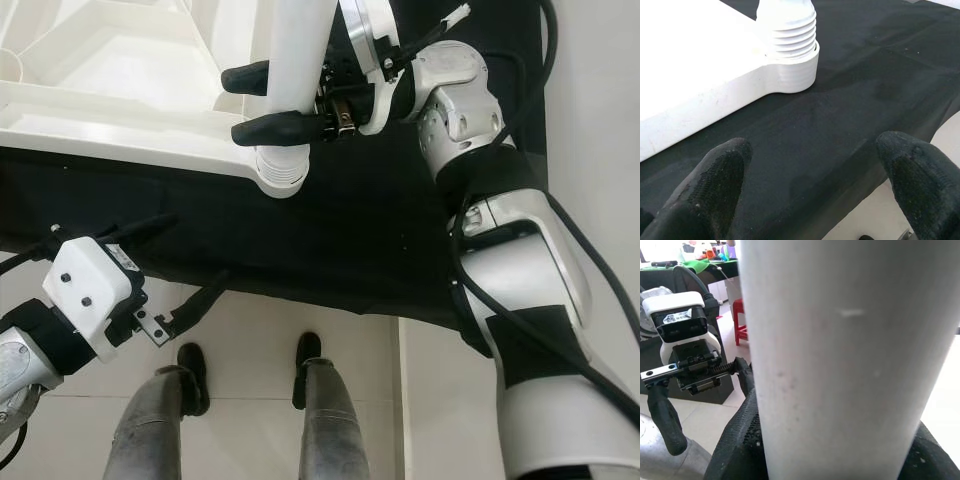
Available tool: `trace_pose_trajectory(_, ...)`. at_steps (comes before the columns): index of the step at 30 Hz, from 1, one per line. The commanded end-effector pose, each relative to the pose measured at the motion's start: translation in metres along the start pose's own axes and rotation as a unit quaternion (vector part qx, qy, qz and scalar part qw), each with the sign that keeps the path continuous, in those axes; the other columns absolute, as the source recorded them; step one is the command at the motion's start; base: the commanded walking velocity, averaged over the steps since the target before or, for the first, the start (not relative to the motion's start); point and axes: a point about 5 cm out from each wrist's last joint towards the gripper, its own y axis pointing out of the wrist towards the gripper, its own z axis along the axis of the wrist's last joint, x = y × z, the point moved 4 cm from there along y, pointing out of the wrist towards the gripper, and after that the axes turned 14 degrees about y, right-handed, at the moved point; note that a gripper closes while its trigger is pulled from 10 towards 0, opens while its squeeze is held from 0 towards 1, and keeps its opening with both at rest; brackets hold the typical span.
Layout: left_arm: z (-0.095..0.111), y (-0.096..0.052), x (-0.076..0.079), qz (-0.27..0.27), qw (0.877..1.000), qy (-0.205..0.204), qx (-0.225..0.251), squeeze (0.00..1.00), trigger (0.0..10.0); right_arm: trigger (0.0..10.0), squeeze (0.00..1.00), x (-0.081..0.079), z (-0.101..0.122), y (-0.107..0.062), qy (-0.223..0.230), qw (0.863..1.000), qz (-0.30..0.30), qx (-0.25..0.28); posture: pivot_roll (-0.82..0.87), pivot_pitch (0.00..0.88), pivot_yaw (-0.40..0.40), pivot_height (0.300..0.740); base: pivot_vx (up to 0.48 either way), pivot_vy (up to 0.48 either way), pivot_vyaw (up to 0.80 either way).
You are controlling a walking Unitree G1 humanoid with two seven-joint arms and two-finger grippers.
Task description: Building children table
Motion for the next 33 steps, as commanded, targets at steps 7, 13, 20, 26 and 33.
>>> trace_pose_trajectory(7, -0.003, -0.001, 0.008, -0.016, 1.000, -0.002, -0.007, 0.00, 10.0, 10.0, 0.00, -0.020, -0.062, -0.004, 0.057, 0.992, 0.028, -0.112, 0.14, 0.535, -0.118, 0.740, 0.000, 0.000, 0.00)
trace_pose_trajectory(13, -0.002, 0.000, 0.008, -0.017, 1.000, -0.001, -0.005, 0.00, 10.0, 10.0, 0.00, -0.021, -0.062, -0.001, 0.032, 0.991, 0.033, -0.127, 0.14, 0.535, -0.117, 0.740, 0.000, 0.000, 0.00)
trace_pose_trajectory(20, -0.003, 0.001, 0.007, -0.015, 1.000, -0.001, -0.004, 0.00, 10.0, 10.0, 0.00, -0.017, -0.060, 0.001, 0.033, 0.991, 0.028, -0.124, 0.14, 0.531, -0.119, 0.740, 0.000, 0.000, 0.00)
trace_pose_trajectory(26, -0.003, 0.001, 0.008, -0.014, 1.000, -0.002, -0.003, 0.00, 10.0, 10.0, 0.00, -0.010, -0.060, 0.006, 0.053, 0.993, 0.004, -0.109, 0.13, 0.531, -0.121, 0.740, 0.000, 0.000, 0.00)
trace_pose_trajectory(33, -0.002, 0.002, 0.008, -0.013, 1.000, -0.003, -0.002, 0.00, 10.0, 10.0, 0.00, 0.007, -0.065, 0.003, 0.078, 0.987, -0.087, -0.108, 0.12, 0.530, -0.130, 0.740, 0.000, 0.000, 0.00)
